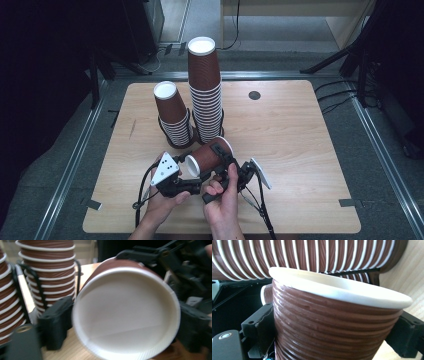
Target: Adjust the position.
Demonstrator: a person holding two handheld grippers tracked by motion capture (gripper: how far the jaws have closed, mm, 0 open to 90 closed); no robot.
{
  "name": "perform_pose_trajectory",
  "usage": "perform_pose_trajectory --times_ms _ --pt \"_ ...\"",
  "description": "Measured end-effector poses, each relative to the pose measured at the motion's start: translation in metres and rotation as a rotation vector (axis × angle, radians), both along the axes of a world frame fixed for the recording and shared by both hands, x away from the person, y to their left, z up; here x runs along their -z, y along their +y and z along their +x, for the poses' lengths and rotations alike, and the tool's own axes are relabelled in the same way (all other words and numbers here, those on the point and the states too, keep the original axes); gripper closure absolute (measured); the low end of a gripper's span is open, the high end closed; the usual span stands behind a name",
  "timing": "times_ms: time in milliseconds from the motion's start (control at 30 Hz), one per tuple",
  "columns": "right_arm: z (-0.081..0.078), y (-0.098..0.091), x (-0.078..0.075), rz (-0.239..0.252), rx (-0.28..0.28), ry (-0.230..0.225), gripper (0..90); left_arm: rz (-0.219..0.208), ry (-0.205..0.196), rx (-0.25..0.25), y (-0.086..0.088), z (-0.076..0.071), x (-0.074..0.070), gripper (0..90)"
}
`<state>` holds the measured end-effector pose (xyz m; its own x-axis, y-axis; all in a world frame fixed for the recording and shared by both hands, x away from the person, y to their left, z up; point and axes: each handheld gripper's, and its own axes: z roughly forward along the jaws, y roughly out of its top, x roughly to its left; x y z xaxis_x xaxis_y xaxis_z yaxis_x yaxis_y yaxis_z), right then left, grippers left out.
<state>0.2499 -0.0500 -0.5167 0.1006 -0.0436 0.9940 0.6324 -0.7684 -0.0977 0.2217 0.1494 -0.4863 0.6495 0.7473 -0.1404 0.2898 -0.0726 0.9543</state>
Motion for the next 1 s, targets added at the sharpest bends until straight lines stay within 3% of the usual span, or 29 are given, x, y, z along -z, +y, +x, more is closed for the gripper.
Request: perform_pose_trajectory --times_ms 100,200,400,567,700,733,767,800,833,867,933,967,1000 --pt "0.001 -0.004 -0.002 -0.023 0.02 -0.034 10.2 -0.026 0.003 -0.012 0.005 0.001 -0.001 7.0" --pt "0.004 -0.008 -0.002 -0.077 0.033 -0.06 10.3 -0.031 0.006 -0.016 0.008 0.001 -0.002 6.8" --pt "0.009 -0.015 0.0 -0.156 0.078 -0.103 11.4 -0.036 0.015 -0.026 0.012 0.002 0.001 6.8" --pt "0.014 -0.02 0.001 -0.206 0.092 -0.121 11.6 -0.039 0.023 -0.026 0.014 0.003 0.004 6.8" --pt "0.017 -0.026 -0.001 -0.286 0.106 -0.164 11.7 -0.037 0.04 -0.04 0.018 0.003 0.008 6.8" --pt "0.017 -0.026 -0.001 -0.286 0.106 -0.164 11.7 -0.037 0.04 -0.04 0.018 0.003 0.008 6.8" --pt "0.018 -0.028 -0.003 -0.383 0.124 -0.202 11.7 -0.046 0.06 -0.057 0.021 0.004 0.01 6.8" --pt "0.018 -0.029 -0.004 -0.413 0.126 -0.214 11.7 -0.053 0.066 -0.06 0.023 0.005 0.011 6.8" --pt "0.018 -0.029 -0.004 -0.413 0.126 -0.214 11.7 -0.053 0.066 -0.06 0.023 0.005 0.011 6.8" --pt "0.019 -0.029 -0.004 -0.471 0.123 -0.235 11.7 -0.054 0.075 -0.073 0.027 0.005 0.013 6.8" --pt "0.019 -0.029 -0.004 -0.527 0.124 -0.26 11.7 -0.052 0.077 -0.08 0.029 0.005 0.014 6.8" --pt "0.019 -0.029 -0.004 -0.527 0.124 -0.26 11.7 -0.049 0.08 -0.089 0.032 0.004 0.015 6.8" --pt "0.02 -0.029 -0.005 -0.569 0.114 -0.286 11.7 -0.045 0.084 -0.102 0.036 0.004 0.016 6.8"
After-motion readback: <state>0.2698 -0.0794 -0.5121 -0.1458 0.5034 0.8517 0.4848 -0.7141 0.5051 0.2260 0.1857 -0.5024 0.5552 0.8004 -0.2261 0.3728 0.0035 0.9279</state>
